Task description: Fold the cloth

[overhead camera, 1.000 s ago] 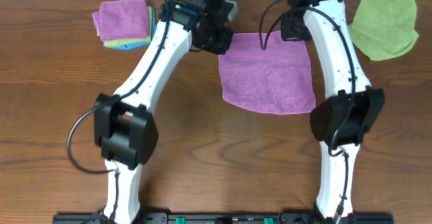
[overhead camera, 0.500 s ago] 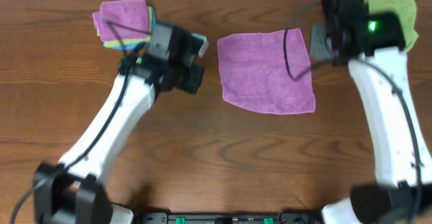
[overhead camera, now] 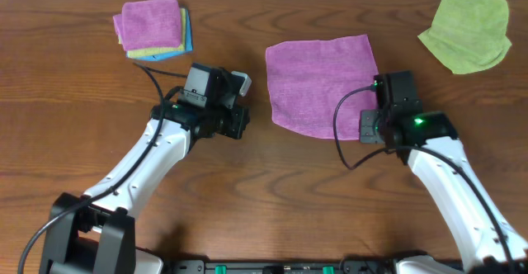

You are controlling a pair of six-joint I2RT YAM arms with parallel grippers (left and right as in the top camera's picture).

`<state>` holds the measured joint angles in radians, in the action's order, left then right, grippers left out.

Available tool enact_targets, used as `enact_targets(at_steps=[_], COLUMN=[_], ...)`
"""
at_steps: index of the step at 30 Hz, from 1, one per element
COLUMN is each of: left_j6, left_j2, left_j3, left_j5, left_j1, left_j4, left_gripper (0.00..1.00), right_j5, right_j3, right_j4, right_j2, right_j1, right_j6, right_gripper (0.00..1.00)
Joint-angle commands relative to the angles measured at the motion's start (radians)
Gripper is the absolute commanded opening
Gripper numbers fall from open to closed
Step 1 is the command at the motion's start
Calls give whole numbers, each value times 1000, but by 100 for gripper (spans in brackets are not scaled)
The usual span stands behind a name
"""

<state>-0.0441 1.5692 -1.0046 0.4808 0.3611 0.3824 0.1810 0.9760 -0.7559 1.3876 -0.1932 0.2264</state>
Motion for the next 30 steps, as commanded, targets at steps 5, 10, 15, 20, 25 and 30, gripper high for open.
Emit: enact_targets(at_steps=[5,10,15,20,25,30], left_j6=[-9,-16,-16,-16,-16,-16], left_j2=[4,4,4,4,4,4], left_j3=[-5,-5,-5,-5,-5,-5], left_j5=[19,18,18,18,17,18], left_j1=[64,92,92,92,92,92], left_j4=[-13,-21,-21,-22,-38,-67], left_gripper=[6,6,6,6,6,6], right_j5=[-28,-32,-32,-32,-50,-59], right_j3=[-26,-26,-26,-26,-26,-26], right_j4=[90,136,194,248,272,304], right_j2=[114,231,295,309,322,352], right_j1=[-2,1,39,86,119,122], right_j6=[-6,-6,-3,-6,-27,-33], right_gripper=[1,1,1,1,1,1])
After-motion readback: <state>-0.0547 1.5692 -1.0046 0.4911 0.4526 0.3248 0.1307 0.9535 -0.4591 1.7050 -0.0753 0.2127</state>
